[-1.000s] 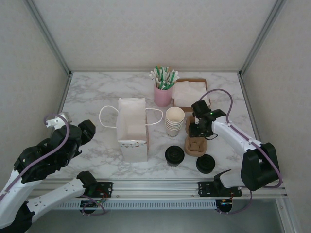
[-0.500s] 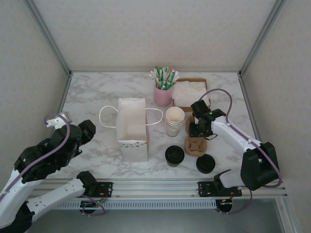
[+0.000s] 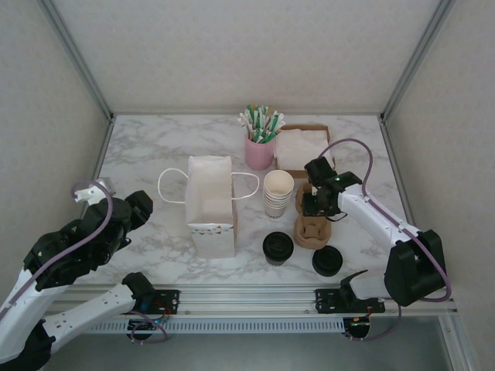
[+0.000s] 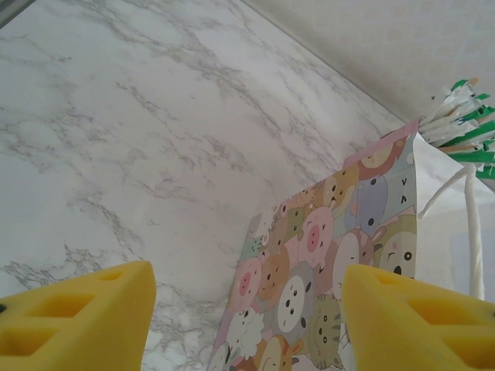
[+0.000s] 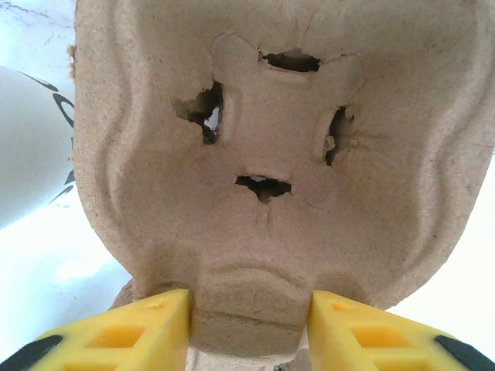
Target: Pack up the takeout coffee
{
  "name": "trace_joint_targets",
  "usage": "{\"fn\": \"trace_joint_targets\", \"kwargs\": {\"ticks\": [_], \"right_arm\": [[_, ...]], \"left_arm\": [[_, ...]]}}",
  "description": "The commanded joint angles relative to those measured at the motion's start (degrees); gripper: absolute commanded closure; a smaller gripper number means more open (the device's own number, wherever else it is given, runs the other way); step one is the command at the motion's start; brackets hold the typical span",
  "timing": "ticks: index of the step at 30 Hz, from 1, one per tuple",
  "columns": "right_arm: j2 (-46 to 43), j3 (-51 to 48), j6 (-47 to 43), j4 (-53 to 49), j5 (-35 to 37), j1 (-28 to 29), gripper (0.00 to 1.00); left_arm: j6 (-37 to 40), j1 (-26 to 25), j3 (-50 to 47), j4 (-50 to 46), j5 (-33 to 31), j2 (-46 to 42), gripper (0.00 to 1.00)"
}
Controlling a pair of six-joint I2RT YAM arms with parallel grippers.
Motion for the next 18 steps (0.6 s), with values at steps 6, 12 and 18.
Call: {"fn": "trace_joint_targets", "kwargs": {"ticks": [6,12,18], "right_arm": [[-3.6,2.6,3.2,-3.9,1.4,0.4,0.58],[-6.6,4.9,5.1,-8.2,3.6,0.4,0.58],[-8.6,8.3,5.9,-12.4,5.3,0.4,0.58]], "left_arm": [[1.0,-0.5,2.0,-0.2,-0.6,0.4,0.35],[5.2,-0.6,4.3,1.4,1.5,1.2,0.35],[8.1,-0.6,8.1,4.0,-0.5,0.7,0.35]]}}
